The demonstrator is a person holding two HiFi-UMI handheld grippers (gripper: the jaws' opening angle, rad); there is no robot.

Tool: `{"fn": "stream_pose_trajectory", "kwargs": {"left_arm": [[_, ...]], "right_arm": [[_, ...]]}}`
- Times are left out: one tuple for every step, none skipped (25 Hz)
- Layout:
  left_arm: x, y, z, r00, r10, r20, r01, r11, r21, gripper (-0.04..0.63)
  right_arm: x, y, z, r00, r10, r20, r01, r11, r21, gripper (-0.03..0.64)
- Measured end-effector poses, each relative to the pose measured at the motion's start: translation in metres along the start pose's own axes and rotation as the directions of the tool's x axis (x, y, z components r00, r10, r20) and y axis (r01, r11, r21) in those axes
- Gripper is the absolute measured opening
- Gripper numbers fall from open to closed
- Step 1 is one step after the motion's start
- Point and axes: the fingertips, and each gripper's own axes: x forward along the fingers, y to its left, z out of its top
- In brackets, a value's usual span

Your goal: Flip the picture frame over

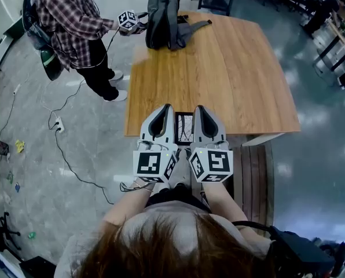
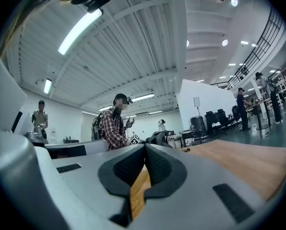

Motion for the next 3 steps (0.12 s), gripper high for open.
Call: {"fn": "stream_pose_trajectory", "kwargs": {"left_arm": [[-0.0007,0.001,-0.0004,1.0,0.0,0.0,0.0,1.0,-0.002,0.008],[-0.0012,0.002,-0.0006,1.0,0.0,0.0,0.0,1.0,-0.005,0.008],[-0.0017,0.003,-0.0007,1.0,0.0,0.001,0.0,1.0,-0.006,0.008]], "right_arm": [[0.0006,0.0014,-0.0008,1.0,0.002,-0.002,-0.002,1.0,0.001,0.015],[0.0013,0.0027,-0.0014,1.0,0.003,-0.003,-0.003,1.0,0.003,0.015],[0.002,0.0039,-0.002,1.0,0.005,-0.004,-0.005,1.0,0.004,0.015]]}}
